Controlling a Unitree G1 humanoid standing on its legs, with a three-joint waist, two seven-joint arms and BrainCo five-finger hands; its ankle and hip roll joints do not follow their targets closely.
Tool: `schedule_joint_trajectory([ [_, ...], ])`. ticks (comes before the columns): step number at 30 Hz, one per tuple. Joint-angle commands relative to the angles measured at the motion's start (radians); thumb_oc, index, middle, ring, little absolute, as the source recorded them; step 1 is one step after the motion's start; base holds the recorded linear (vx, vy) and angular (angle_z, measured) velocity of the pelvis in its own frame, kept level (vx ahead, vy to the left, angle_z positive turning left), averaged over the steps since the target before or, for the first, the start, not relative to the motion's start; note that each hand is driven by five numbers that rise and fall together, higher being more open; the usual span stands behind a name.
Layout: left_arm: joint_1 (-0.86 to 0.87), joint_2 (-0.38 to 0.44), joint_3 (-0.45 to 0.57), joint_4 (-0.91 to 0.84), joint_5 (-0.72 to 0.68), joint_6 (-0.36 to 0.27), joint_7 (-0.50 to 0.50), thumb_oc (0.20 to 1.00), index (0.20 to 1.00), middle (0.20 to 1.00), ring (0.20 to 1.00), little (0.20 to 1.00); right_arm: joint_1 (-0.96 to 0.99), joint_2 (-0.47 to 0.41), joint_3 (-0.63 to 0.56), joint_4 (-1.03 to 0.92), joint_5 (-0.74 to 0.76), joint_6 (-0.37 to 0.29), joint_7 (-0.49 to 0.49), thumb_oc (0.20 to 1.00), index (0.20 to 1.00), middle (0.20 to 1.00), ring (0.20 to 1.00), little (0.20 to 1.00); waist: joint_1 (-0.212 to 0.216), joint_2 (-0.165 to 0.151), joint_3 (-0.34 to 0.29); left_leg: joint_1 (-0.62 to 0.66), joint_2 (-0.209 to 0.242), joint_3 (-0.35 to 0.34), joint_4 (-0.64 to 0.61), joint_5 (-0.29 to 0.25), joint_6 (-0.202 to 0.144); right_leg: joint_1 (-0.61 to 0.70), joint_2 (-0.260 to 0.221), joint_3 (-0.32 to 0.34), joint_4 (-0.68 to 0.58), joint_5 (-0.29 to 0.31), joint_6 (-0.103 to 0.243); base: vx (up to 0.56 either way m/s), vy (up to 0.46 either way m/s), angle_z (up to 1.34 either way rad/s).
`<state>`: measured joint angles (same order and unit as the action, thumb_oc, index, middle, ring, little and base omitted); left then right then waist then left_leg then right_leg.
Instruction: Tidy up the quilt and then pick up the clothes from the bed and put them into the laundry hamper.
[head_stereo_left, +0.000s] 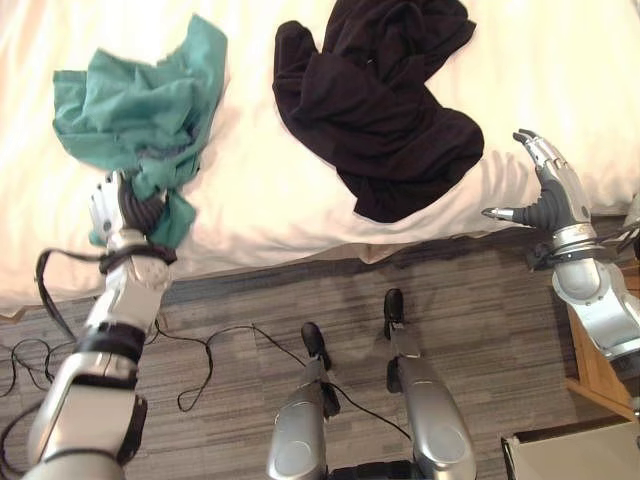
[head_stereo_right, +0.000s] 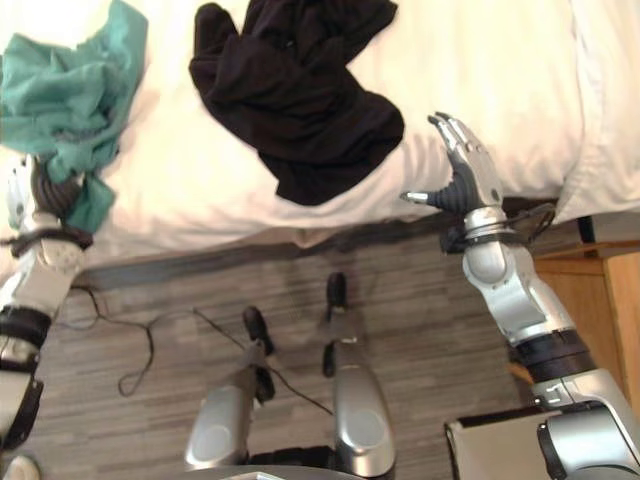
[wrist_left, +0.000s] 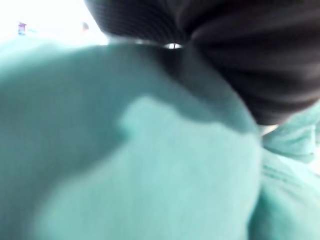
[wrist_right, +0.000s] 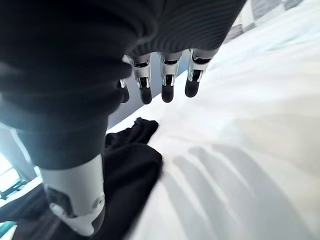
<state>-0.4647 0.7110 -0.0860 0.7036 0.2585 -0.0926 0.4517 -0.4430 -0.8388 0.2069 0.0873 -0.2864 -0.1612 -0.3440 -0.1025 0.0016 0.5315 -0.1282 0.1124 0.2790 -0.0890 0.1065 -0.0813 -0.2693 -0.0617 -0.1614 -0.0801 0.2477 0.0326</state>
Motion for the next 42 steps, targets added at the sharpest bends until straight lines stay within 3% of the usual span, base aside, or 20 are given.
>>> schedule_joint_trajectory([
  [1, 0.143, -0.038, -0.016, 0.030, -0.033, -0.034, -0.017, 0.200, 0.200, 0.200, 0.200, 0.200, -0.061, -0.026, 0.026, 0.003, -0.057, -0.038, -0.003, 1.000, 1.000, 1.000, 1.000, 1.000, 0.067, -0.029, -0.113, -0.029, 0.048, -0.032, 0.013, -0.001, -0.061, -0.007, -0.094, -0.015, 0.127, -0.176, 0.131, 0.10, -0.065, 0.16],
  [2, 0.227, -0.091, 0.009, 0.000, -0.087, -0.051, -0.019, 0.200, 0.200, 0.200, 0.200, 0.200, -0.118, -0.016, 0.088, 0.043, -0.093, -0.020, 0.018, 1.000, 1.000, 1.000, 1.000, 1.000, 0.096, -0.018, -0.121, -0.013, 0.044, -0.043, 0.016, -0.008, -0.061, 0.015, -0.093, -0.022, 0.129, -0.189, 0.126, 0.05, -0.057, 0.11],
  [3, 0.229, -0.091, 0.013, -0.002, -0.087, -0.050, -0.019, 0.200, 0.200, 0.200, 0.200, 0.200, -0.124, -0.016, 0.094, 0.046, -0.093, -0.020, 0.017, 1.000, 1.000, 1.000, 1.000, 1.000, 0.093, -0.019, -0.122, -0.016, 0.044, -0.043, 0.015, -0.004, -0.060, 0.013, -0.093, -0.022, 0.127, -0.185, 0.125, 0.04, -0.061, 0.03],
  [5, 0.325, -0.154, 0.054, -0.010, -0.198, -0.086, -0.041, 0.200, 0.200, 0.200, 0.200, 0.200, -0.266, -0.009, 0.203, 0.191, -0.129, 0.017, 0.022, 1.000, 1.000, 1.000, 1.000, 1.000, 0.129, -0.004, -0.127, -0.008, 0.037, -0.060, 0.019, -0.005, -0.058, 0.029, -0.095, -0.034, 0.132, -0.193, 0.117, 0.02, -0.078, 0.21],
  [9, 0.390, -0.179, 0.051, -0.021, -0.264, -0.121, -0.045, 0.200, 0.200, 0.200, 0.200, 0.200, -0.492, -0.005, 0.336, 0.441, -0.142, 0.053, 0.020, 1.000, 1.000, 1.000, 1.000, 1.000, 0.173, 0.024, -0.125, -0.019, 0.028, -0.082, 0.015, 0.008, -0.061, 0.030, -0.099, -0.053, 0.137, -0.194, 0.112, 0.00, -0.046, 0.28],
  [14, 0.433, -0.200, 0.039, -0.022, -0.307, -0.142, -0.051, 0.200, 0.200, 0.200, 0.200, 0.200, -0.616, 0.020, 0.433, 0.678, -0.173, 0.085, 0.023, 1.000, 1.000, 1.000, 1.000, 1.000, 0.213, 0.065, -0.121, -0.041, 0.023, -0.107, 0.003, 0.028, -0.066, 0.020, -0.106, -0.084, 0.153, -0.202, 0.112, -0.02, -0.023, 0.40],
  [16, 0.420, -0.216, 0.025, 0.008, -0.320, -0.140, -0.052, 0.200, 0.200, 0.200, 0.200, 0.200, -0.634, 0.069, 0.459, 0.839, -0.170, 0.104, 0.025, 1.000, 1.000, 1.000, 1.000, 1.000, 0.226, 0.086, -0.118, -0.054, 0.022, -0.123, 0.002, 0.036, -0.068, 0.020, -0.110, -0.107, 0.162, -0.207, 0.111, -0.03, -0.045, 0.44],
  [18, 0.388, -0.218, -0.005, 0.036, -0.314, -0.137, -0.052, 0.200, 0.200, 0.200, 0.200, 0.200, -0.617, 0.126, 0.446, 0.969, -0.143, 0.121, 0.032, 0.200, 0.200, 0.200, 0.200, 0.200, 0.229, 0.100, -0.121, -0.058, 0.023, -0.140, 0.002, 0.041, -0.071, 0.030, -0.114, -0.129, 0.163, -0.211, 0.109, -0.02, -0.020, 0.31],
  [23, 0.359, -0.218, -0.044, 0.037, -0.302, -0.133, -0.061, 0.200, 0.200, 0.200, 0.200, 0.200, -0.550, 0.195, 0.377, 1.078, -0.071, 0.129, 0.036, 0.200, 0.200, 0.200, 0.200, 0.200, 0.234, 0.104, -0.134, -0.054, 0.021, -0.153, 0.002, 0.043, -0.074, 0.059, -0.111, -0.145, 0.147, -0.206, 0.110, -0.01, 0.012, 0.19],
  [26, 0.357, -0.235, -0.053, 0.042, -0.299, -0.126, -0.085, 0.200, 0.200, 0.200, 0.200, 0.200, -0.426, 0.219, 0.302, 1.036, 0.001, 0.120, 0.060, 0.200, 0.200, 0.200, 0.200, 0.200, 0.228, 0.093, -0.150, -0.038, 0.018, -0.153, 0.002, 0.034, -0.072, 0.086, -0.106, -0.144, 0.123, -0.200, 0.111, 0.02, 0.059, 0.08],
  [27, 0.358, -0.250, -0.053, 0.043, -0.279, -0.119, -0.104, 0.200, 0.200, 0.200, 0.200, 0.200, -0.290, 0.241, 0.252, 0.954, 0.056, 0.103, 0.085, 0.200, 0.200, 0.200, 0.200, 0.200, 0.211, 0.077, -0.164, -0.021, 0.018, -0.146, 0.002, 0.023, -0.070, 0.104, -0.106, -0.139, 0.103, -0.191, 0.114, 0.02, 0.041, -0.01],
  [30, 0.365, -0.254, -0.043, 0.050, -0.255, -0.106, -0.125, 0.200, 0.200, 0.200, 0.200, 0.200, -0.160, 0.242, 0.200, 0.833, 0.092, 0.088, 0.113, 0.200, 0.200, 0.200, 0.200, 0.200, 0.190, 0.054, -0.185, -0.007, 0.018, -0.136, 0.002, 0.011, -0.064, 0.120, -0.104, -0.128, 0.081, -0.181, 0.118, 0.07, 0.054, -0.02],
  [31, 0.383, -0.261, -0.016, 0.057, -0.249, -0.099, -0.142, 0.200, 0.200, 0.200, 0.200, 0.200, -0.005, 0.255, 0.138, 0.704, 0.165, 0.059, 0.157, 0.200, 0.200, 0.200, 0.200, 0.200, 0.164, 0.031, -0.203, 0.022, 0.017, -0.120, 0.002, -0.009, -0.056, 0.142, -0.103, -0.111, 0.064, -0.175, 0.123, 0.04, 0.053, -0.15],
  [32, 0.383, -0.261, -0.017, 0.057, -0.249, -0.099, -0.142, 0.200, 0.200, 0.200, 0.200, 0.200, -0.003, 0.254, 0.137, 0.702, 0.165, 0.060, 0.158, 0.200, 0.200, 0.200, 0.200, 0.200, 0.165, 0.030, -0.205, 0.019, 0.016, -0.120, 0.002, -0.007, -0.056, 0.140, -0.103, -0.111, 0.062, -0.172, 0.123, 0.14, 0.103, -0.33],
  [33, 0.416, -0.270, 0.010, 0.058, -0.241, -0.093, -0.171, 0.200, 0.200, 0.200, 0.200, 0.200, 0.136, 0.267, 0.068, 0.600, 0.239, 0.038, 0.198, 0.200, 0.200, 0.200, 0.200, 0.200, 0.141, 0.010, -0.229, 0.050, 0.013, -0.099, 0.002, -0.025, -0.047, 0.162, -0.103, -0.095, 0.050, -0.170, 0.130, 0.12, 0.085, -0.40],
  [39, 0.490, -0.313, 0.021, 0.049, -0.217, -0.092, -0.240, 0.200, 0.200, 0.200, 0.200, 0.200, 0.418, 0.387, -0.079, 0.497, 0.453, -0.003, 0.318, 0.200, 0.200, 0.200, 0.200, 0.200, 0.079, -0.028, -0.289, 0.117, -0.001, -0.050, 0.002, -0.060, -0.029, 0.196, -0.107, -0.050, 0.038, -0.163, 0.143, 0.10, 0.105, -0.36],
  [42, 0.530, -0.349, 0.023, 0.046, -0.218, -0.087, -0.272, 0.200, 0.200, 0.200, 0.200, 0.200, 0.522, 0.477, -0.118, 0.514, 0.517, 0.007, 0.366, 0.200, 0.200, 0.200, 0.200, 0.200, 0.052, -0.041, -0.332, 0.152, -0.015, -0.040, 0.002, -0.080, -0.016, 0.210, -0.121, -0.044, 0.060, -0.168, 0.156, 0.07, 0.156, -0.40],
])
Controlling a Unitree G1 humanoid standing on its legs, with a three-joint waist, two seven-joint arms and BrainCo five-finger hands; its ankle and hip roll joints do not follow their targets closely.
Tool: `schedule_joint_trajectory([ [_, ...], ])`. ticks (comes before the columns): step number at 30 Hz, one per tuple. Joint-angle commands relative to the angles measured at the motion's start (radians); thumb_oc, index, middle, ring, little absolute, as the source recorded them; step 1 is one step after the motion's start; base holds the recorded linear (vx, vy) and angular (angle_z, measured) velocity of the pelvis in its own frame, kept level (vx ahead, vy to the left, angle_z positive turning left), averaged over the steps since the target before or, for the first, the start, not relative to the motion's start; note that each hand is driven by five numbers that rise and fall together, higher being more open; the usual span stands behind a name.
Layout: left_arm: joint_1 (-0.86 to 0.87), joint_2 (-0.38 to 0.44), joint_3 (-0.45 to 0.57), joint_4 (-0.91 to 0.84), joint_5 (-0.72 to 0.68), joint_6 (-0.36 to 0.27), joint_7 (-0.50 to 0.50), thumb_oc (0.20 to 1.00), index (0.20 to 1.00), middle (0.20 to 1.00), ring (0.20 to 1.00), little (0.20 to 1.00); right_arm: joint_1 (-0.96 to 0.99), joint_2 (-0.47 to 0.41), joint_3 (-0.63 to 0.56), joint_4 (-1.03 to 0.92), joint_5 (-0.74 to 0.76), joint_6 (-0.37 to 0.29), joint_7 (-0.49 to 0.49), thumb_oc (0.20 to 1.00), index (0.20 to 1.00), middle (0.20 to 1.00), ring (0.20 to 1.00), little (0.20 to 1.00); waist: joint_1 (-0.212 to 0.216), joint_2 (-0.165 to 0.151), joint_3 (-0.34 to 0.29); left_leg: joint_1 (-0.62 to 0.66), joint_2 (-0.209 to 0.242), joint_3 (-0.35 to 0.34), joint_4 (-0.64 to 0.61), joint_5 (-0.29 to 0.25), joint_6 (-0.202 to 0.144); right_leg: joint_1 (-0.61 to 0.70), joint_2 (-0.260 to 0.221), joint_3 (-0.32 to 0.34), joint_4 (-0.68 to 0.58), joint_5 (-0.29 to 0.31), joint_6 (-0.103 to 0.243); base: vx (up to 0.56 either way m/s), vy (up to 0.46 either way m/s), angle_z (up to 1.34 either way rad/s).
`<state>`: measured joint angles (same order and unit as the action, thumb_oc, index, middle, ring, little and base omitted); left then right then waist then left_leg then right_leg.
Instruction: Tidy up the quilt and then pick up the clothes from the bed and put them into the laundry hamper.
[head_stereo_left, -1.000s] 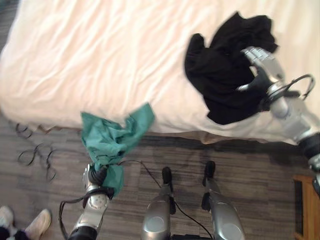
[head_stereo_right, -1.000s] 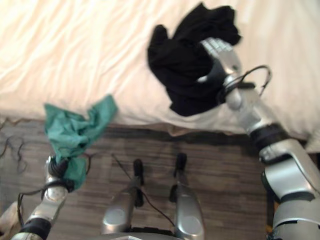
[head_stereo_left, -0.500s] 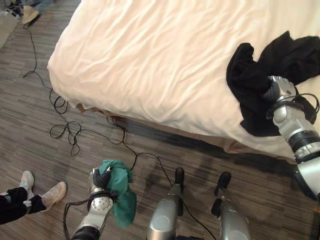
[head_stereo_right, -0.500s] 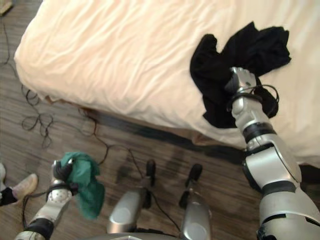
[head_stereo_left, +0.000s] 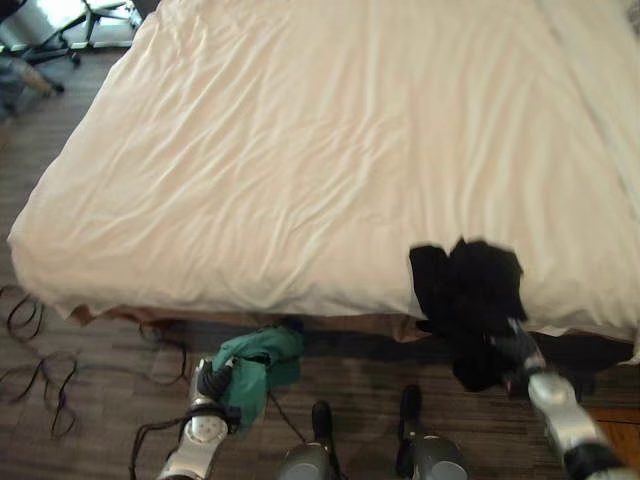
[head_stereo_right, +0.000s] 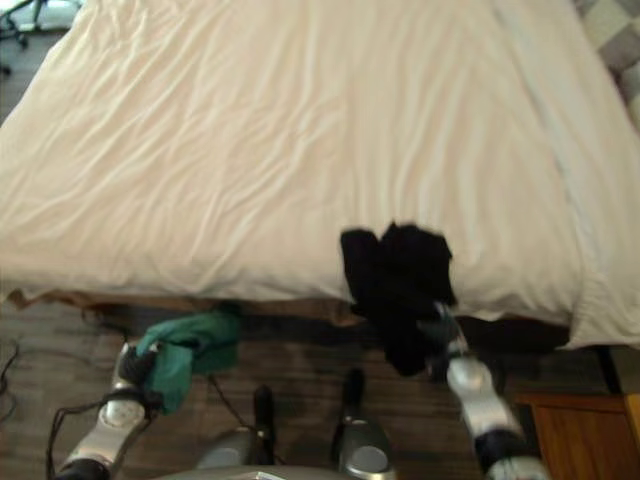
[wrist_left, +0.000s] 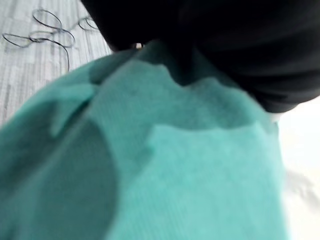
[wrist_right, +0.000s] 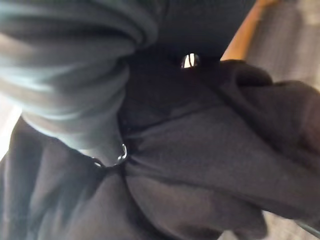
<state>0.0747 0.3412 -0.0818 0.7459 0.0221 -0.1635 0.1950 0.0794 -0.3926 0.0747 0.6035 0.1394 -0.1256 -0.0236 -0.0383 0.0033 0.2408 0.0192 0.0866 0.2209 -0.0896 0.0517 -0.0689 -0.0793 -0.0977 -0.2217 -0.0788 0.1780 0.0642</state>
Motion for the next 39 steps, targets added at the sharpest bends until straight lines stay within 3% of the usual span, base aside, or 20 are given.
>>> schedule_joint_trajectory([
  [1, -0.009, 0.021, 0.019, 0.004, 0.018, -0.017, -0.015, 0.200, 0.200, 0.200, 0.200, 0.200, 0.000, 0.031, 0.014, -0.003, 0.091, -0.029, 0.046, 0.200, 0.200, 0.200, 0.200, 0.200, -0.012, -0.043, -0.042, 0.004, 0.010, 0.018, 0.002, -0.026, -0.028, 0.019, -0.085, 0.016, 0.060, -0.099, 0.124, 0.01, 0.079, -0.25],
  [5, -0.010, -0.006, -0.006, 0.021, 0.018, -0.010, -0.020, 0.200, 0.200, 0.200, 0.200, 0.200, -0.016, 0.106, 0.055, 0.099, 0.121, -0.006, 0.069, 0.200, 0.200, 0.200, 0.200, 0.200, -0.012, -0.046, -0.046, 0.033, -0.010, 0.003, 0.002, -0.038, -0.005, 0.000, -0.101, 0.020, 0.195, -0.115, 0.136, -0.01, 0.070, -0.07],
  [9, -0.054, -0.030, -0.054, 0.101, -0.020, -0.007, -0.026, 0.200, 0.200, 0.200, 0.200, 0.200, -0.081, 0.144, 0.105, 0.233, 0.166, 0.002, 0.057, 0.200, 0.200, 0.200, 0.200, 0.200, -0.025, -0.038, -0.044, 0.003, -0.028, -0.117, 0.002, -0.017, 0.010, -0.018, 0.031, 0.305, 0.182, -0.169, 0.107, -0.02, -0.073, 0.49],
  [10, -0.065, -0.040, -0.047, 0.137, -0.052, -0.008, -0.029, 0.200, 0.200, 0.200, 0.200, 0.200, -0.117, 0.154, 0.129, 0.300, 0.156, 0.016, 0.056, 0.200, 0.200, 0.200, 0.200, 0.200, -0.004, -0.039, -0.040, 0.000, -0.042, -0.159, 0.002, -0.012, 0.014, -0.001, 0.037, 0.317, 0.155, -0.170, 0.090, 0.00, -0.110, 1.53],
  [15, -0.086, -0.110, -0.009, 0.222, -0.225, -0.027, 0.007, 0.200, 0.200, 0.200, 0.200, 0.200, -0.247, 0.144, 0.236, 0.353, 0.008, 0.021, 0.016, 0.200, 0.200, 0.200, 0.200, 0.200, 0.119, -0.004, -0.047, -0.093, -0.065, -0.293, 0.002, 0.043, -0.011, 0.062, 0.000, 0.163, 0.009, -0.146, 0.078, -0.04, -0.169, 1.13],
  [17, -0.094, -0.119, -0.019, 0.218, -0.238, -0.032, 0.011, 0.200, 0.200, 0.200, 0.200, 0.200, -0.247, 0.125, 0.227, 0.344, -0.011, 0.016, -0.004, 0.200, 0.200, 0.200, 0.200, 0.200, 0.131, 0.004, -0.038, -0.130, -0.064, -0.292, 0.002, 0.065, -0.026, 0.064, -0.016, 0.105, 0.003, -0.149, 0.080, -0.14, -0.005, 1.42],
  [18, -0.106, -0.125, -0.032, 0.218, -0.238, -0.026, 0.004, 0.200, 0.200, 0.200, 0.200, 0.200, -0.247, 0.106, 0.216, 0.343, -0.025, 0.014, -0.025, 0.200, 0.200, 0.200, 0.200, 0.200, 0.136, 0.012, -0.029, -0.141, -0.049, -0.238, 0.002, 0.070, -0.028, 0.067, -0.037, 0.038, 0.006, -0.151, 0.086, -0.27, 0.048, 2.28],
  [19, -0.112, -0.122, -0.024, 0.214, -0.250, -0.016, -0.002, 0.200, 0.200, 0.200, 0.200, 0.200, -0.243, 0.086, 0.184, 0.331, -0.032, 0.019, -0.058, 0.200, 0.200, 0.200, 0.200, 0.200, 0.124, 0.007, -0.028, -0.142, 0.015, -0.038, 0.045, 0.065, -0.023, 0.081, -0.077, -0.083, 0.010, -0.143, 0.092, -0.19, 0.054, 1.93],
  [20, -0.112, -0.122, -0.024, 0.214, -0.250, -0.016, -0.002, 0.200, 0.200, 0.200, 0.200, 0.200, -0.243, 0.086, 0.184, 0.331, -0.032, 0.019, -0.058, 0.200, 0.200, 0.200, 0.200, 0.200, 0.123, 0.007, -0.030, -0.146, 0.015, -0.039, 0.047, 0.065, -0.023, 0.079, -0.077, -0.084, 0.010, -0.142, 0.092, -0.17, 0.069, 2.50],
  [21, -0.109, -0.104, -0.001, 0.215, -0.250, -0.010, -0.014, 0.200, 0.200, 0.200, 0.200, 0.200, -0.219, 0.075, 0.137, 0.323, -0.053, 0.026, -0.106, 0.200, 0.200, 0.200, 0.200, 0.200, 0.103, 0.002, -0.046, -0.109, 0.075, 0.112, 0.113, 0.021, -0.040, 0.119, -0.105, -0.189, 0.015, -0.156, 0.089, -0.06, 0.030, 2.11],
  [22, -0.108, -0.103, -0.002, 0.214, -0.250, -0.009, -0.014, 0.200, 0.200, 0.200, 0.200, 0.200, -0.218, 0.075, 0.137, 0.322, -0.053, 0.027, -0.107, 0.200, 0.200, 0.200, 0.200, 0.200, 0.101, 0.002, -0.045, -0.111, 0.077, 0.110, 0.118, 0.018, -0.040, 0.122, -0.105, -0.191, 0.014, -0.156, 0.089, -0.11, 0.097, 2.57],
  [24, -0.103, -0.099, 0.023, 0.223, -0.245, -0.005, -0.014, 0.200, 0.200, 0.200, 0.200, 0.200, -0.178, 0.058, 0.085, 0.315, -0.082, 0.037, -0.145, 0.200, 0.200, 0.200, 0.200, 0.200, 0.103, -0.005, -0.066, -0.090, 0.101, 0.147, 0.190, -0.013, -0.048, 0.152, -0.142, -0.297, 0.035, -0.155, 0.078, -0.08, 0.224, 1.99],
  [25, -0.094, -0.105, 0.026, 0.242, -0.239, 0.001, -0.015, 0.200, 0.200, 0.200, 0.200, 0.200, -0.124, 0.062, 0.041, 0.320, -0.092, 0.053, -0.165, 0.200, 0.200, 0.200, 0.200, 0.200, 0.106, -0.002, -0.090, -0.053, 0.083, 0.106, 0.182, -0.044, -0.044, 0.163, -0.171, -0.364, 0.081, -0.148, 0.086, 0.05, 0.385, 1.80],
  [28, -0.100, -0.110, 0.018, 0.270, -0.220, 0.016, -0.021, 0.200, 0.200, 0.200, 0.200, 0.200, -0.073, 0.071, -0.007, 0.329, -0.090, 0.058, -0.169, 0.200, 0.200, 0.200, 0.200, 0.200, 0.102, -0.006, -0.113, -0.031, 0.027, 0.040, 0.120, -0.053, -0.016, 0.179, -0.228, -0.416, 0.179, -0.137, 0.103, 0.09, 0.323, 1.88],
  [29, -0.106, -0.096, 0.002, 0.269, -0.176, 0.028, -0.030, 0.200, 0.200, 0.200, 0.200, 0.200, -0.059, 0.080, -0.021, 0.363, -0.074, 0.074, -0.158, 0.200, 0.200, 0.200, 0.200, 0.200, 0.085, -0.002, -0.094, -0.012, -0.007, 0.001, 0.079, -0.056, 0.023, 0.131, -0.287, -0.380, 0.354, -0.066, 0.128, 0.10, 0.386, 1.40],
  [31, -0.122, -0.081, -0.012, 0.282, -0.145, 0.031, -0.029, 0.200, 0.200, 0.200, 0.200, 0.200, -0.069, 0.081, -0.011, 0.386, -0.072, 0.067, -0.156, 0.200, 0.200, 0.200, 0.200, 0.200, 0.075, -0.004, -0.076, -0.011, -0.023, -0.023, 0.056, -0.049, 0.042, 0.073, -0.293, -0.310, 0.429, -0.061, 0.138, 0.00, 0.219, 1.52],
  [33, -0.140, -0.070, -0.040, 0.273, -0.128, 0.031, -0.033, 0.200, 0.200, 0.200, 0.200, 0.200, -0.078, 0.088, 0.001, 0.400, -0.038, 0.065, -0.150, 0.200, 0.200, 0.200, 0.200, 0.200, 0.043, 0.010, -0.059, -0.005, -0.033, -0.090, 0.017, -0.009, 0.045, -0.035, -0.137, -0.089, 0.419, -0.129, 0.079, -0.06, 0.136, 1.08],
  [35, -0.155, -0.072, -0.055, 0.270, -0.122, 0.028, -0.047, 0.200, 0.200, 0.200, 0.200, 0.200, -0.064, 0.088, 0.001, 0.409, -0.019, 0.060, -0.155, 0.200, 0.200, 0.200, 0.200, 0.200, 0.033, 0.015, -0.042, 0.000, -0.060, -0.172, 0.008, -0.011, 0.046, -0.063, -0.032, 0.074, 0.321, -0.183, 0.089, 0.05, 0.024, 1.31],
  [36, -0.169, -0.070, -0.067, 0.296, -0.109, 0.032, -0.053, 0.200, 0.200, 0.200, 0.200, 0.200, -0.055, 0.090, 0.001, 0.415, -0.017, 0.058, -0.159, 0.200, 0.200, 0.200, 0.200, 0.200, 0.029, 0.005, -0.047, -0.002, -0.077, -0.208, 0.011, -0.020, 0.050, -0.049, -0.027, 0.121, 0.203, -0.158, 0.085, 0.09, -0.054, 1.61],
  [39, -0.165, -0.074, -0.075, 0.323, -0.078, 0.034, -0.058, 0.200, 0.200, 0.200, 0.200, 0.200, -0.026, 0.098, 0.003, 0.417, -0.030, 0.059, -0.142, 0.200, 0.200, 0.200, 0.200, 0.200, 0.029, -0.016, -0.053, 0.001, -0.108, -0.238, 0.047, -0.046, 0.058, -0.005, -0.049, 0.133, 0.144, -0.132, 0.095, 0.07, -0.030, 1.58],
])
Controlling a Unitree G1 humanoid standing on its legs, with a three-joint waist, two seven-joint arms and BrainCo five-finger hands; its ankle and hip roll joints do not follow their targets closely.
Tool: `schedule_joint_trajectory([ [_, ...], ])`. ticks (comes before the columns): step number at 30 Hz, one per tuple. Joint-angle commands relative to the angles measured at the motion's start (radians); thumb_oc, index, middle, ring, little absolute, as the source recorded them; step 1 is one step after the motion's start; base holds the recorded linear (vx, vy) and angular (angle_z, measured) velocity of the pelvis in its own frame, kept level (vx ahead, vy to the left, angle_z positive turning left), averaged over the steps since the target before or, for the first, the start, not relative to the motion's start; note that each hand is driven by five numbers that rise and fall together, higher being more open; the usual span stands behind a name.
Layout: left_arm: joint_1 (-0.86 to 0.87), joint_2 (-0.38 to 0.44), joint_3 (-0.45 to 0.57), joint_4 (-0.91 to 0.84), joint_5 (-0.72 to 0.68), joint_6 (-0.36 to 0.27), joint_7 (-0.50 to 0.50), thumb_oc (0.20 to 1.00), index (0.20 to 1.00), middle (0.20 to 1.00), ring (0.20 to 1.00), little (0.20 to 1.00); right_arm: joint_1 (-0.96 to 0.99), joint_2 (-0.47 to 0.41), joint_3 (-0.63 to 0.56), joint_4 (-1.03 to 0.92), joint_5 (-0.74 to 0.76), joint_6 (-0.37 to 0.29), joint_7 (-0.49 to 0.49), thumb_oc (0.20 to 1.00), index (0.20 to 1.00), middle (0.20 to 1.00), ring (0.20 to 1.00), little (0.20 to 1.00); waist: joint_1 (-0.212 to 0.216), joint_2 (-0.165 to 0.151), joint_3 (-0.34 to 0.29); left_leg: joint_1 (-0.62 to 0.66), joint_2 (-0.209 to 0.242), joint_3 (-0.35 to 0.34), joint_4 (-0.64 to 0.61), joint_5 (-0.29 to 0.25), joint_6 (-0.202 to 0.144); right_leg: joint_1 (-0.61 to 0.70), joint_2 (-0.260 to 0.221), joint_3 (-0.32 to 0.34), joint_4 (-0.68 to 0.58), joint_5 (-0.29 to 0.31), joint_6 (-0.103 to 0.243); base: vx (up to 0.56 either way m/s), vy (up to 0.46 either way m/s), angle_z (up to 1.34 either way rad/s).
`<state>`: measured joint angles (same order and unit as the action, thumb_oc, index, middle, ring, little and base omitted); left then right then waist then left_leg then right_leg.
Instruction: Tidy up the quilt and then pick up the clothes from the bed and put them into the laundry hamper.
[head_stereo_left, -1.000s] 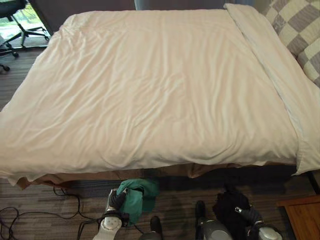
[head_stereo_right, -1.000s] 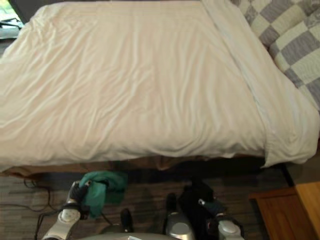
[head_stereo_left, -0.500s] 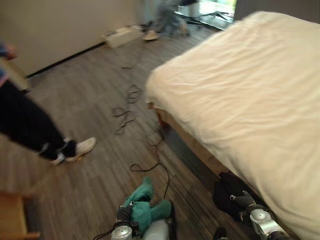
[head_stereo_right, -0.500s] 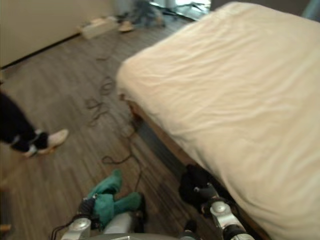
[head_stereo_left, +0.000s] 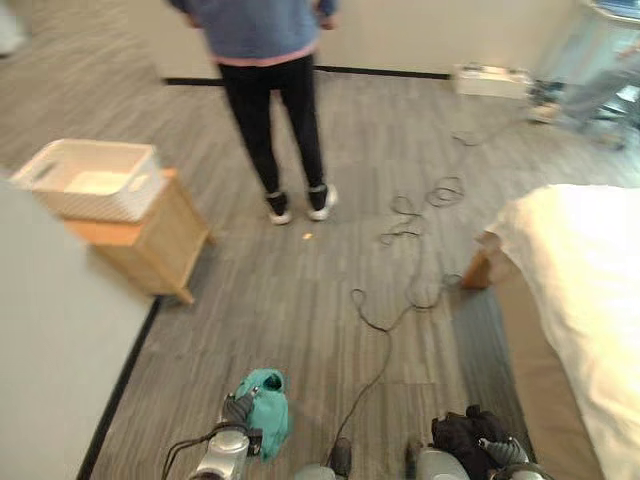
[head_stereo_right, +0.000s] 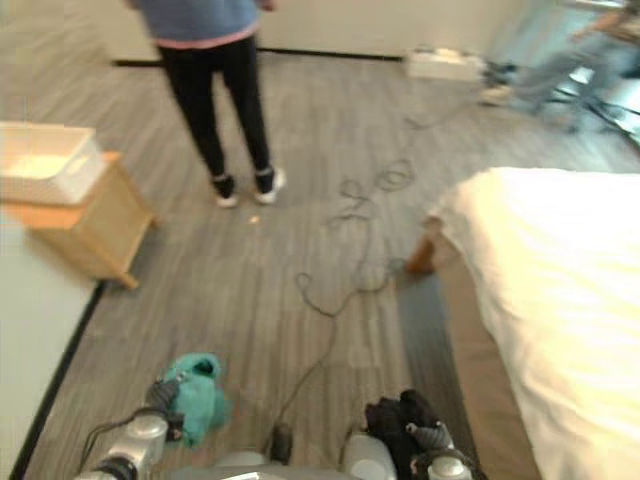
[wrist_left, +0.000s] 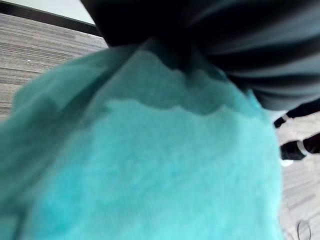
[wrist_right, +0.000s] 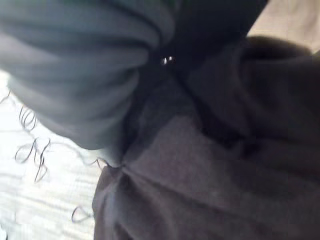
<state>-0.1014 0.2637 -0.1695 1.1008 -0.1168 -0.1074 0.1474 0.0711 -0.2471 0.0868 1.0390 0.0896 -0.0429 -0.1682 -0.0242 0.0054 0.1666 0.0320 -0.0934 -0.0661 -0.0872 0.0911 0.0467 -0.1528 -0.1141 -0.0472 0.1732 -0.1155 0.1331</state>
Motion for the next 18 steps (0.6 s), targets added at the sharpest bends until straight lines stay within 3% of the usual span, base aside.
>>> schedule_joint_trajectory([
  [1, 0.011, -0.005, 0.010, -0.027, 0.070, -0.020, -0.018, 0.200, 0.200, 0.200, 0.200, 0.200, -0.017, -0.044, 0.001, -0.024, 0.011, -0.023, 0.012, 0.200, 0.200, 0.200, 0.200, 0.200, 0.023, -0.021, 0.015, -0.010, 0.071, 0.052, 0.048, -0.090, -0.054, 0.081, -0.032, -0.043, -0.121, 0.171, 0.027, 0.05, -0.030, 0.89],
  [2, 0.019, -0.009, 0.017, -0.025, 0.065, -0.021, -0.020, 0.200, 0.200, 0.200, 0.200, 0.200, -0.017, -0.048, 0.009, -0.028, 0.000, -0.021, 0.020, 0.200, 0.200, 0.200, 0.200, 0.200, 0.028, -0.022, 0.006, -0.008, 0.070, 0.055, 0.047, -0.090, -0.054, 0.092, -0.031, -0.048, -0.137, 0.177, 0.029, 0.07, -0.064, 0.45],
  [3, -0.053, -0.014, -0.064, 0.076, 0.297, 0.118, 0.023, 0.200, 0.200, 0.200, 0.200, 0.200, -0.151, -0.041, 0.103, 0.130, -0.099, 0.068, 0.007, 0.200, 0.200, 0.200, 0.200, 0.200, 0.081, -0.041, 0.061, 0.005, 0.061, 0.069, 0.000, -0.063, -0.034, 0.075, 0.081, -0.006, -0.088, 0.104, 0.001, 0.12, -0.051, 0.03],
  [8, -0.039, -0.035, -0.059, 0.100, 0.296, 0.115, 0.022, 0.200, 0.200, 0.200, 0.200, 0.200, -0.128, -0.034, 0.107, 0.129, -0.111, 0.066, 0.009, 0.200, 0.200, 0.200, 0.200, 0.200, 0.072, -0.037, 0.039, 0.028, 0.063, 0.062, 0.000, -0.079, -0.039, 0.115, 0.074, -0.018, -0.125, 0.112, -0.010, 0.20, -0.072, -0.06],
  [13, -0.021, -0.038, -0.064, 0.123, 0.301, 0.123, 0.022, 0.200, 0.200, 0.200, 0.200, 0.200, -0.117, -0.041, 0.107, 0.109, -0.112, 0.059, 0.017, 0.200, 0.200, 0.200, 0.200, 0.200, 0.064, -0.023, 0.026, 0.066, 0.086, 0.043, 0.000, -0.096, -0.072, 0.144, 0.077, -0.054, -0.132, 0.090, -0.031, 0.25, -0.131, 0.09],
  [15, -0.019, -0.037, -0.060, 0.127, 0.297, 0.124, 0.023, 0.200, 0.200, 0.200, 0.200, 0.200, -0.116, -0.045, 0.112, 0.105, -0.116, 0.056, 0.022, 0.200, 0.200, 0.200, 0.200, 0.200, 0.066, -0.026, 0.033, 0.063, 0.089, 0.052, 0.066, -0.116, -0.080, 0.167, 0.073, -0.058, -0.158, 0.092, -0.034, 0.25, -0.173, 0.07],
  [17, -0.017, -0.035, -0.046, 0.119, 0.275, 0.124, 0.034, 0.200, 0.200, 0.200, 0.200, 0.200, -0.123, -0.069, 0.117, 0.066, -0.121, 0.050, 0.020, 0.200, 0.200, 0.200, 0.200, 0.200, 0.086, -0.037, 0.061, -0.057, 0.103, 0.090, 0.386, -0.042, -0.117, 0.228, 0.061, -0.072, -0.202, 0.086, -0.061, 0.21, -0.181, 0.04],
  [18, -0.018, -0.035, -0.046, 0.119, 0.275, 0.124, 0.033, 0.200, 0.200, 0.200, 0.200, 0.200, -0.124, -0.069, 0.117, 0.066, -0.121, 0.050, 0.020, 0.200, 0.200, 0.200, 0.200, 0.200, 0.085, -0.034, 0.060, -0.066, 0.106, 0.088, 0.400, -0.048, -0.118, 0.226, 0.064, -0.073, -0.202, 0.086, -0.062, 0.14, -0.145, 0.09],
])
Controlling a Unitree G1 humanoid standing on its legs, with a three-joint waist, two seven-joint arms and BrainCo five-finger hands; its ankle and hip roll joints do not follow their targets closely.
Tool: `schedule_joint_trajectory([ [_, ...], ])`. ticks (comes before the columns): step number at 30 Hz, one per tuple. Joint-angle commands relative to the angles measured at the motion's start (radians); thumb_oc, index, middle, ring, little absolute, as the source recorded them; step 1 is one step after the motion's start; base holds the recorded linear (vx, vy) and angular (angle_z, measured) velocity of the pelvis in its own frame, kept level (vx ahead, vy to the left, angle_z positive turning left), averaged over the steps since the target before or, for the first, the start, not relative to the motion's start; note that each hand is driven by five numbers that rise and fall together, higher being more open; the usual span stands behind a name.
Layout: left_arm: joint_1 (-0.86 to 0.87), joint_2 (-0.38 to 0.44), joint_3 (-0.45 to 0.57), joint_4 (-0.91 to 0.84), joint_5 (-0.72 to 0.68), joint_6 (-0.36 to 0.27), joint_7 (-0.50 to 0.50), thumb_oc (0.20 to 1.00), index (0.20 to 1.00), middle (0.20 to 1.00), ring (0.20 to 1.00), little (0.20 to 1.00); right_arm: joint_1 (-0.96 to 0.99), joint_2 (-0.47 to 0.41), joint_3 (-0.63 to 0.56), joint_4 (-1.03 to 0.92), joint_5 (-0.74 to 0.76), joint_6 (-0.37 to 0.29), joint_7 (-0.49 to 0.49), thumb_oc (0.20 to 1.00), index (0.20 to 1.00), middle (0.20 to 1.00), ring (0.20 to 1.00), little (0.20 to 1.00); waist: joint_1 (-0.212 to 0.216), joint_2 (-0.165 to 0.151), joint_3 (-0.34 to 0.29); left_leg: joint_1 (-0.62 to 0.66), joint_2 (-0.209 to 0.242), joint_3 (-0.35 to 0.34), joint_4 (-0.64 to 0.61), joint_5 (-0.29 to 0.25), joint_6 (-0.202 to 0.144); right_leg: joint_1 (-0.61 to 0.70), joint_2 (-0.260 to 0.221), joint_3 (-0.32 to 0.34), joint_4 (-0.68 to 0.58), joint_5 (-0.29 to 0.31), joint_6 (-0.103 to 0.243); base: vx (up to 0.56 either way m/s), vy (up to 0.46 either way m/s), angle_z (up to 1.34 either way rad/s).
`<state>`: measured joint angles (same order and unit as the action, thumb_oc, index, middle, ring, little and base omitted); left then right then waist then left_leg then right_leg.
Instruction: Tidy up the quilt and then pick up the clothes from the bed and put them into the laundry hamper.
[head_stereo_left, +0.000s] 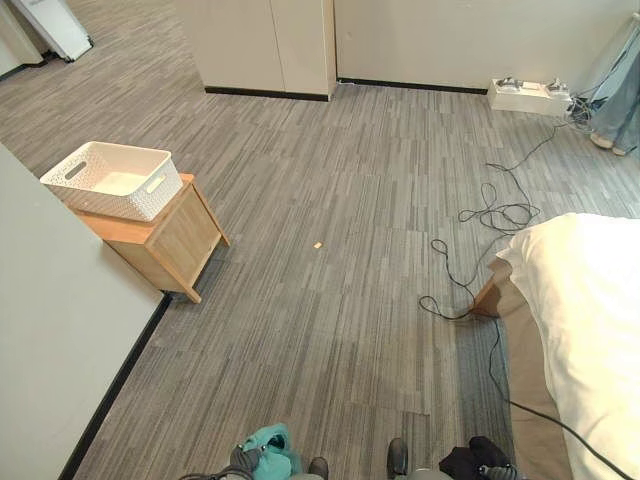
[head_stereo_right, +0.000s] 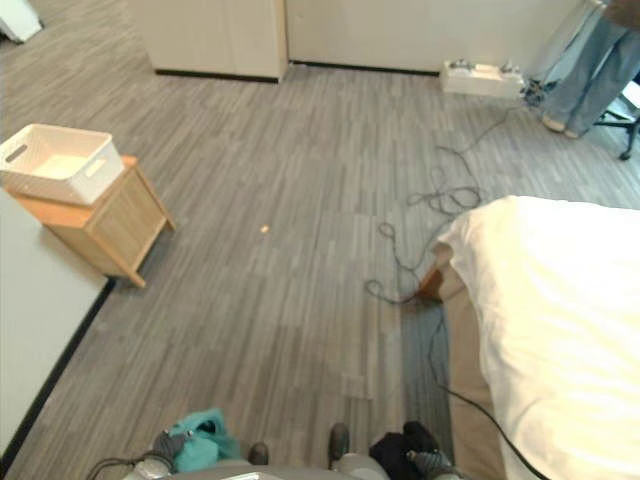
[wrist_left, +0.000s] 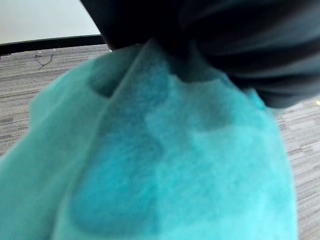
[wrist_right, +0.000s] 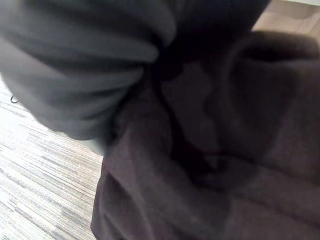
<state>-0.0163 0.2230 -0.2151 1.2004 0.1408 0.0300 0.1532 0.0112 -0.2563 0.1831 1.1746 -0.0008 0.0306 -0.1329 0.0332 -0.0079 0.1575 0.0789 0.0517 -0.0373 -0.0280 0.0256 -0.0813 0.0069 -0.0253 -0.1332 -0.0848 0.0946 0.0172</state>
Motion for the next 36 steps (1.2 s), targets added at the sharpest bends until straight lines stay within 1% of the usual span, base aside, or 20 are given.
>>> schedule_joint_trajectory([
  [1, -0.106, 0.006, 0.001, 0.008, 0.007, -0.010, 0.030, 0.200, 0.200, 0.200, 0.200, 0.200, -0.068, -0.072, 0.016, -0.087, -0.021, -0.021, -0.021, 0.200, 0.200, 0.200, 0.200, 0.200, 0.039, -0.024, 0.086, -0.193, -0.023, 0.065, 0.483, 0.072, 0.006, 0.080, -0.028, 0.006, 0.053, -0.131, 0.038, 0.17, -0.136, -0.03],
  [3, -0.103, 0.008, 0.007, -0.011, -0.009, -0.004, 0.039, 0.200, 0.200, 0.200, 0.200, 0.200, -0.074, -0.082, 0.013, -0.121, -0.013, -0.014, -0.021, 0.200, 0.200, 0.200, 0.200, 0.200, 0.061, -0.040, 0.107, -0.294, -0.038, 0.087, 0.605, 0.070, 0.028, 0.122, -0.033, 0.015, 0.039, -0.155, 0.024, 0.40, -0.142, -0.34],
  [5, -0.091, 0.008, 0.015, -0.018, -0.016, -0.008, 0.039, 0.200, 0.200, 0.200, 0.200, 0.200, -0.075, -0.084, 0.014, -0.128, -0.010, -0.011, -0.021, 0.200, 0.200, 0.200, 0.200, 0.200, 0.085, -0.042, 0.103, -0.370, -0.060, 0.122, 0.558, 0.028, 0.040, 0.175, -0.028, 0.034, 0.013, -0.184, 0.035, 0.53, 0.005, -0.48],
  [6, -0.077, 0.008, 0.021, -0.030, -0.011, -0.008, 0.043, 0.200, 0.200, 0.200, 0.200, 0.200, -0.067, -0.083, 0.012, -0.134, -0.013, -0.016, -0.023, 0.200, 0.200, 0.200, 0.200, 0.200, 0.100, -0.031, 0.088, -0.378, -0.053, 0.156, 0.388, 0.013, 0.050, 0.200, -0.028, 0.037, 0.003, -0.207, 0.051, 0.35, 0.066, -0.43],
  [7, -0.076, 0.008, 0.021, -0.031, -0.011, -0.007, 0.043, 0.200, 0.200, 0.200, 0.200, 0.200, -0.066, -0.083, 0.012, -0.135, -0.013, -0.016, -0.023, 0.200, 0.200, 0.200, 0.200, 0.200, 0.101, -0.034, 0.089, -0.370, -0.057, 0.160, 0.379, 0.015, 0.051, 0.204, -0.033, 0.039, 0.003, -0.209, 0.053, 0.53, 0.113, -0.44],
  [10, -0.054, 0.004, 0.024, -0.038, 0.006, -0.013, 0.033, 0.200, 0.200, 0.200, 0.200, 0.200, -0.059, -0.085, 0.012, -0.123, -0.031, -0.023, -0.032, 0.200, 0.200, 0.200, 0.200, 0.200, 0.119, -0.003, 0.070, -0.385, -0.025, 0.268, 0.071, 0.095, 0.035, 0.271, -0.015, 0.018, -0.002, -0.266, 0.070, 0.48, 0.129, 0.14],
  [14, -0.040, 0.010, 0.045, -0.015, 0.015, -0.006, 0.020, 0.200, 0.200, 0.200, 0.200, 0.200, -0.069, -0.065, 0.016, -0.106, -0.051, -0.020, -0.029, 0.200, 0.200, 0.200, 0.200, 0.200, 0.131, -0.024, 0.046, -0.360, -0.013, 0.331, -0.031, 0.123, 0.048, 0.337, -0.033, 0.001, 0.031, -0.315, 0.099, 0.68, 0.175, 0.17],
  [16, -0.049, 0.017, 0.043, 0.011, 0.030, 0.002, 0.019, 0.200, 0.200, 0.200, 0.200, 0.200, -0.063, -0.043, 0.011, -0.078, -0.064, -0.018, -0.035, 0.200, 0.200, 0.200, 0.200, 0.200, 0.142, -0.065, 0.021, -0.333, -0.055, 0.321, -0.010, 0.132, 0.092, 0.285, -0.066, 0.005, 0.252, -0.233, 0.138, 0.71, 0.205, -0.03],
  [18, -0.051, 0.024, 0.033, 0.032, 0.065, 0.006, 0.004, 0.200, 0.200, 0.200, 0.200, 0.200, -0.069, -0.035, 0.013, -0.051, -0.076, -0.013, -0.029, 0.200, 0.200, 0.200, 0.200, 0.200, 0.132, -0.088, 0.029, -0.264, -0.097, 0.315, -0.010, 0.084, 0.131, 0.204, -0.094, 0.031, 0.501, -0.011, 0.218, 0.70, 0.295, 0.05],
  [19, -0.060, 0.038, 0.023, 0.023, 0.068, 0.012, 0.017, 0.200, 0.200, 0.200, 0.200, 0.200, -0.081, -0.036, 0.018, -0.062, -0.080, -0.011, -0.026, 0.200, 0.200, 0.200, 0.200, 0.200, 0.110, -0.054, 0.050, -0.167, -0.087, 0.291, -0.043, 0.057, 0.150, 0.078, -0.128, 0.013, 0.721, 0.079, 0.213, 0.81, 0.320, -0.03],
  [20, -0.070, 0.043, 0.009, 0.014, 0.071, 0.014, 0.020, 0.200, 0.200, 0.200, 0.200, 0.200, -0.092, -0.042, 0.020, -0.066, -0.082, -0.011, -0.029, 0.200, 0.200, 0.200, 0.200, 0.200, 0.093, -0.028, 0.064, -0.118, -0.072, 0.267, -0.059, 0.042, 0.154, -0.005, -0.137, -0.005, 0.803, 0.051, 0.190, 0.56, 0.223, 0.00],
  [21, -0.071, 0.043, 0.010, 0.014, 0.071, 0.014, 0.020, 0.200, 0.200, 0.200, 0.200, 0.200, -0.093, -0.042, 0.020, -0.066, -0.082, -0.011, -0.029, 0.200, 0.200, 0.200, 0.200, 0.200, 0.093, -0.026, 0.062, -0.120, -0.071, 0.267, -0.059, 0.043, 0.153, -0.008, -0.136, -0.006, 0.804, 0.052, 0.189, 0.40, 0.110, 0.51],
  [23, -0.098, 0.050, -0.022, -0.019, 0.091, 0.013, 0.017, 0.200, 0.200, 0.200, 0.200, 0.200, -0.099, -0.054, 0.019, -0.087, -0.077, -0.011, -0.029, 0.200, 0.200, 0.200, 0.200, 0.200, 0.052, -0.001, 0.086, -0.058, -0.068, 0.211, -0.059, 0.014, 0.147, -0.096, -0.124, -0.032, 0.765, -0.040, 0.154, 0.57, 0.039, 1.18],
  [24, -0.125, 0.054, -0.045, -0.060, 0.096, 0.009, 0.027, 0.200, 0.200, 0.200, 0.200, 0.200, -0.099, -0.065, 0.016, -0.116, -0.067, -0.019, -0.038, 0.200, 0.200, 0.200, 0.200, 0.200, 0.018, 0.002, 0.105, -0.007, -0.075, 0.163, -0.059, -0.013, 0.133, -0.160, -0.090, -0.031, 0.635, -0.092, 0.137, 0.53, -0.027, 1.39],
  [26, -0.140, 0.056, -0.054, -0.070, 0.095, 0.006, 0.032, 0.200, 0.200, 0.200, 0.200, 0.200, -0.099, -0.070, 0.013, -0.128, -0.060, -0.021, -0.040, 0.200, 0.200, 0.200, 0.200, 0.200, 0.002, -0.001, 0.109, 0.018, -0.082, 0.129, -0.059, -0.035, 0.121, -0.172, -0.076, -0.020, 0.481, -0.106, 0.132, 0.52, -0.112, 1.33],
  [28, -0.162, 0.055, -0.060, -0.080, 0.096, -0.004, 0.037, 0.200, 0.200, 0.200, 0.200, 0.200, -0.099, -0.076, 0.008, -0.126, -0.057, -0.021, -0.046, 0.200, 0.200, 0.200, 0.200, 0.200, -0.026, -0.008, 0.105, 0.079, -0.082, 0.076, -0.059, -0.097, 0.096, -0.190, -0.081, -0.013, 0.168, -0.059, 0.148, 0.70, -0.185, 1.22],
  [30, -0.176, 0.052, -0.054, -0.076, 0.105, -0.010, 0.038, 0.200, 0.200, 0.200, 0.200, 0.200, -0.096, -0.074, 0.011, -0.105, -0.069, -0.012, -0.048, 0.200, 0.200, 0.200, 0.200, 0.200, -0.048, -0.011, 0.099, 0.124, -0.079, 0.044, -0.059, -0.138, 0.080, -0.240, -0.089, 0.028, 0.031, 0.019, 0.182, 0.74, -0.198, 1.02],
  [32, -0.165, 0.045, -0.052, -0.064, 0.120, -0.013, 0.040, 0.200, 0.200, 0.200, 0.200, 0.200, -0.091, -0.068, 0.021, -0.087, -0.083, -0.010, -0.044, 0.200, 0.200, 0.200, 0.200, 0.200, -0.065, 0.000, 0.088, 0.191, -0.065, 0.001, -0.059, -0.177, 0.074, -0.266, -0.068, 0.066, 0.043, 0.038, 0.197, 0.72, -0.202, 0.88],
  [34, -0.147, 0.037, -0.044, -0.039, 0.120, -0.009, 0.040, 0.200, 0.200, 0.200, 0.200, 0.200, -0.082, -0.072, 0.025, -0.068, -0.090, -0.011, -0.036, 0.200, 0.200, 0.200, 0.200, 0.200, -0.073, 0.009, 0.068, 0.230, -0.046, -0.043, 0.026, -0.179, 0.068, -0.252, -0.052, 0.102, 0.112, 0.037, 0.175, 0.65, -0.237, 0.86],
  [36, -0.126, 0.028, -0.034, -0.010, 0.111, -0.006, 0.042, 0.200, 0.200, 0.200, 0.200, 0.200, -0.086, -0.074, 0.035, -0.037, -0.097, -0.008, -0.026, 0.200, 0.200, 0.200, 0.200, 0.200, -0.074, 0.018, 0.055, 0.158, -0.037, -0.033, 0.269, -0.097, 0.045, -0.198, -0.045, 0.111, 0.122, 0.022, 0.135, 0.58, -0.291, 0.83],
])
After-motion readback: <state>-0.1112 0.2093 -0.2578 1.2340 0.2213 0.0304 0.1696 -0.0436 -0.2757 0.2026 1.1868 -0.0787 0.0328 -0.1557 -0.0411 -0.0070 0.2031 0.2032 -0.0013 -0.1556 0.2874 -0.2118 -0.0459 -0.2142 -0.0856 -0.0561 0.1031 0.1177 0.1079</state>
